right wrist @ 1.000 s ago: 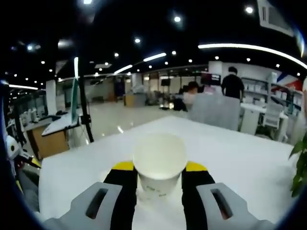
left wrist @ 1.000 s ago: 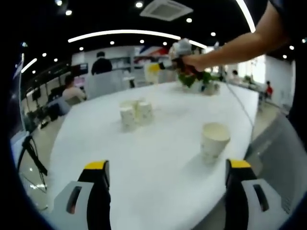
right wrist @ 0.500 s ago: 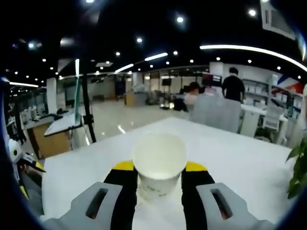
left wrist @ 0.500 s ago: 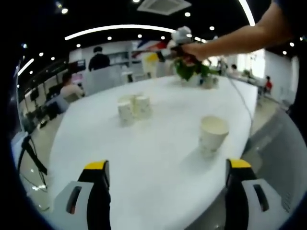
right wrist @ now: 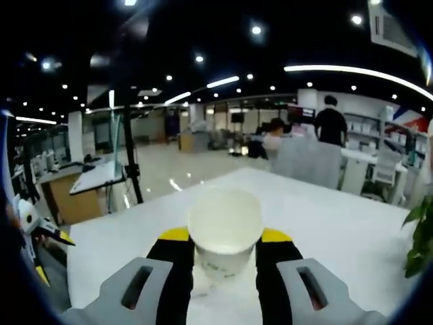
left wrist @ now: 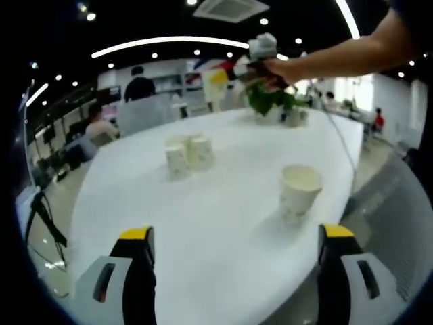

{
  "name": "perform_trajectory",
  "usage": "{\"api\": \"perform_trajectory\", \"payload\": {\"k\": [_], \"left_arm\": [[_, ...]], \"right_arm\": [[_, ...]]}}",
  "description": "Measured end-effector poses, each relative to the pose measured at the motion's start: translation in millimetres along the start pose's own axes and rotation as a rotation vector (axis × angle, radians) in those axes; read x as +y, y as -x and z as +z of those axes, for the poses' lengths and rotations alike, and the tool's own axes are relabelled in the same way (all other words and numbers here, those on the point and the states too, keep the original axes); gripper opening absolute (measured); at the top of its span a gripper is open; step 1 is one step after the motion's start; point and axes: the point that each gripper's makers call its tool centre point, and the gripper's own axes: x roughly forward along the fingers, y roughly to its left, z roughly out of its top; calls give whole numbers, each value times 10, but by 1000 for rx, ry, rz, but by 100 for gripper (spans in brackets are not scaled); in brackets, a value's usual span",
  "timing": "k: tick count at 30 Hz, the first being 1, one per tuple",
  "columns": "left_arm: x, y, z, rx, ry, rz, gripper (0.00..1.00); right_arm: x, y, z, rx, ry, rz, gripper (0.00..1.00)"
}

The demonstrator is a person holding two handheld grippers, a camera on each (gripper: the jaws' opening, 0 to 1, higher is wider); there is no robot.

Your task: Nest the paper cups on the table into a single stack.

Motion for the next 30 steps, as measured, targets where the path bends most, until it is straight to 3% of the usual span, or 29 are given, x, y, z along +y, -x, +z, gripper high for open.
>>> {"api": "perform_trajectory", "payload": {"k": [19, 30], "left_arm": [[-58, 17, 25, 3, -14, -8, 99], [-90, -4, 23, 7, -40, -20, 99]], "right_arm": [[244, 201, -26, -10, -6, 17, 32], [565, 370, -120, -10, 7, 65, 32]]}}
